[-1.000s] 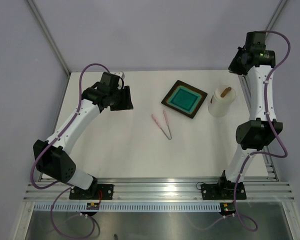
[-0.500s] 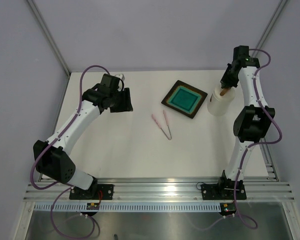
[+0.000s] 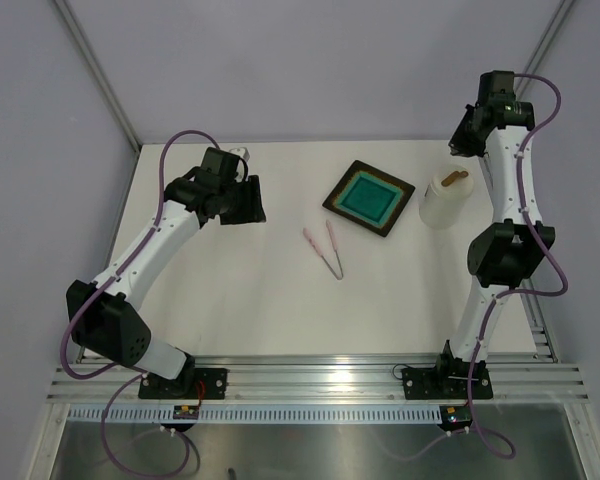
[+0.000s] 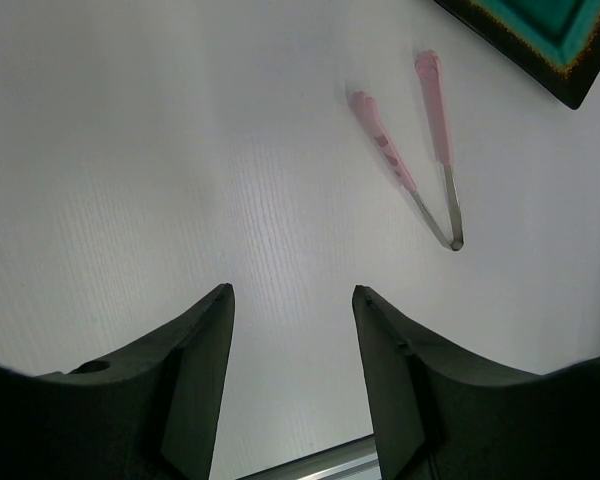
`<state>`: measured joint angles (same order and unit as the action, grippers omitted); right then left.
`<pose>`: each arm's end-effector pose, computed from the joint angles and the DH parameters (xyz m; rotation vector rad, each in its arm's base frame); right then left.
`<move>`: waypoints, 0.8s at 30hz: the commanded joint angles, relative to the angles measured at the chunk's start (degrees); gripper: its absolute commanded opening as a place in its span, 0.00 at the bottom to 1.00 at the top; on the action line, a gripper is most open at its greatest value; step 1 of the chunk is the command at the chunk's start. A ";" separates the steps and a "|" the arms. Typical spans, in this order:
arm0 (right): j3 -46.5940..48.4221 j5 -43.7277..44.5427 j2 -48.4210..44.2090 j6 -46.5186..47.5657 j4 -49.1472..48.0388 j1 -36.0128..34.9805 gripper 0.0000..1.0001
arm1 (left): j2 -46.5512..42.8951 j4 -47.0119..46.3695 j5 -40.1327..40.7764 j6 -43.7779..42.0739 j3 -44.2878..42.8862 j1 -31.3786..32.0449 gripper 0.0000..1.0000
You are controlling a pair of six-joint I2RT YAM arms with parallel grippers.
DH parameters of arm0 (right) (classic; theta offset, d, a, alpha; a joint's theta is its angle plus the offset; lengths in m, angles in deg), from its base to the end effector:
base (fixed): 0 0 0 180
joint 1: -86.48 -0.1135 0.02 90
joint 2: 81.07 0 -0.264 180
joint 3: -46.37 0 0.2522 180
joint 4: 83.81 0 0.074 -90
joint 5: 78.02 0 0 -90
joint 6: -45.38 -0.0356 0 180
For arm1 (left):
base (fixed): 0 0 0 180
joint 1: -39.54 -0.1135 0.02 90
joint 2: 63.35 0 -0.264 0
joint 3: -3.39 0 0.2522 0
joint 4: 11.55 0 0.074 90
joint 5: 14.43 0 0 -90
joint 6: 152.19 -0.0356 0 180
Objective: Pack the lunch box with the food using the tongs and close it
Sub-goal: Move the packing box to the center of the board.
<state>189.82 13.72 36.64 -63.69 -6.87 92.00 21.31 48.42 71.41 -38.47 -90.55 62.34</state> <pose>0.4365 -0.0433 0.3713 0.5378 2.4056 0.0652 0.2882 -0.1239 0.3323 0.0124 2.5042 -0.4367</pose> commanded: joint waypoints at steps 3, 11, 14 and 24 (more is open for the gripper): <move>4.96 4.76 -1.96 -0.18 0.63 -0.25 0.00 | -1.61 -2.01 -0.67 -0.96 -0.77 -0.13 0.54; 13.83 10.65 8.14 -0.97 1.17 0.28 0.00 | -2.31 -1.31 0.29 -1.40 -0.77 -0.22 0.54; 13.93 10.57 10.25 -1.32 -1.03 0.37 0.00 | -2.75 -1.13 0.47 -1.58 -0.68 -0.31 0.54; 9.55 7.94 13.96 -1.32 -0.77 0.81 0.00 | -3.71 -1.30 1.35 -1.84 0.90 -0.40 0.54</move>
<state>201.36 21.91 52.75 -64.45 -7.15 92.44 20.24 48.84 71.83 -39.32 -90.35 62.28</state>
